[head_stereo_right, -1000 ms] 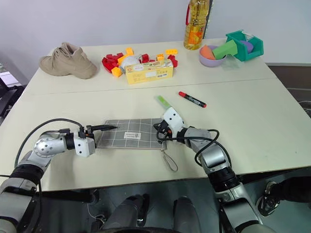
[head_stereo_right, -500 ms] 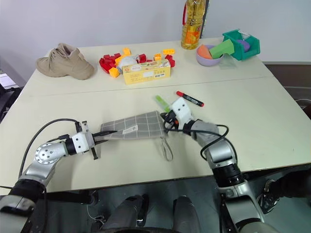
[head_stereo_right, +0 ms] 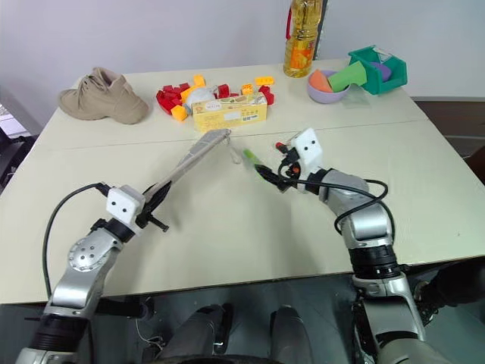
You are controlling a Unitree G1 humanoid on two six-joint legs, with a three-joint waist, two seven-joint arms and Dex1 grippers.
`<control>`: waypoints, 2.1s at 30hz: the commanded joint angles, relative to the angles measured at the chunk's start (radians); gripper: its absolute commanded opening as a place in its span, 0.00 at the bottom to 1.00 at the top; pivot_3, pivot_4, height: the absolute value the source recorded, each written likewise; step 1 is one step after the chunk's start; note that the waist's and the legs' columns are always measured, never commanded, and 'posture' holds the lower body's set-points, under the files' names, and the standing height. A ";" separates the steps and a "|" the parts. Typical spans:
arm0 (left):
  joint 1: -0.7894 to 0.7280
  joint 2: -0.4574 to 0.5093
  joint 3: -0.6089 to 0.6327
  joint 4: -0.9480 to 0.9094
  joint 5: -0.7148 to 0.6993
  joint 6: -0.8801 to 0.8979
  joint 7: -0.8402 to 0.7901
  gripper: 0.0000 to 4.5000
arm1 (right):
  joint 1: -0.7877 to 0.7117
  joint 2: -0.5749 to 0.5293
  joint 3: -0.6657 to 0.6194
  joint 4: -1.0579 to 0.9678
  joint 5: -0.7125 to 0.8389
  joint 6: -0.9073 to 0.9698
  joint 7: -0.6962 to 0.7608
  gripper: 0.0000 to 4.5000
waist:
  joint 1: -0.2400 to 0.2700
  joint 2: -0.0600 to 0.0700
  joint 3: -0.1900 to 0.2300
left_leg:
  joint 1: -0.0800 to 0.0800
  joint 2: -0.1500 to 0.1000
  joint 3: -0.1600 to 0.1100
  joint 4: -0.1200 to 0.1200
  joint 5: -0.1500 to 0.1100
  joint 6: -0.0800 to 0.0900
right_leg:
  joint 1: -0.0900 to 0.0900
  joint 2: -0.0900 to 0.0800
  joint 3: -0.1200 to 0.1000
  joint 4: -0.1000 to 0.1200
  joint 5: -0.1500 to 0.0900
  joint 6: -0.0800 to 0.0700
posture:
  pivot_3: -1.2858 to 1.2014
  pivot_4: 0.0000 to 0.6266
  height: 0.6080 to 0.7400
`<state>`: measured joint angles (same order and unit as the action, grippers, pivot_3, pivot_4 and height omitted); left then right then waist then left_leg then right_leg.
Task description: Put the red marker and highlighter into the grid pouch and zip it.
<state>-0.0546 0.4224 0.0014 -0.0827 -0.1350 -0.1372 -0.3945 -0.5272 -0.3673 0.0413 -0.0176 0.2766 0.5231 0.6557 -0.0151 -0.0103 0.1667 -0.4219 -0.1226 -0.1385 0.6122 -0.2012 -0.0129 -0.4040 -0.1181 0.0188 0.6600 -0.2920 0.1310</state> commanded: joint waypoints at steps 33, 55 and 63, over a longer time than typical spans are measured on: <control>-0.072 -0.143 -0.108 -0.036 0.215 0.074 0.070 0.00 | -0.100 0.023 0.321 -0.230 -0.155 0.066 0.009 0.01 | 0.004 0.000 0.000 | -0.001 -0.001 0.000 0.001 0.000 0.000 | -0.001 0.000 0.000 0.000 0.000 0.000 | 0.52 0.24 1.00; -0.111 -0.189 -0.035 -0.046 0.245 0.153 0.188 0.00 | -0.095 -0.061 0.287 -0.239 -0.151 0.091 0.077 0.74 | 0.006 0.000 0.000 | -0.001 -0.001 0.000 0.001 0.000 0.000 | -0.001 0.000 -0.001 0.000 0.000 0.000 | 0.52 0.24 1.00; -0.113 -0.114 0.020 -0.001 0.272 0.158 0.212 0.00 | -0.105 -0.036 0.115 0.077 -0.185 0.111 -0.118 0.74 | 0.004 -0.001 0.000 | -0.001 -0.001 0.000 0.000 0.000 -0.001 | -0.001 0.000 -0.001 0.000 0.000 0.000 | 0.52 0.24 1.00</control>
<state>-0.1611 0.3012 0.0183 -0.0748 0.1260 0.0229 -0.1917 -0.6098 -0.4237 0.1811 0.0478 0.0907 0.6362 0.5641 -0.0113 -0.0108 0.1666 -0.4231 -0.1231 -0.1385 0.6126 -0.2008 -0.0136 -0.4048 -0.1180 0.0181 0.6599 -0.2920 0.1311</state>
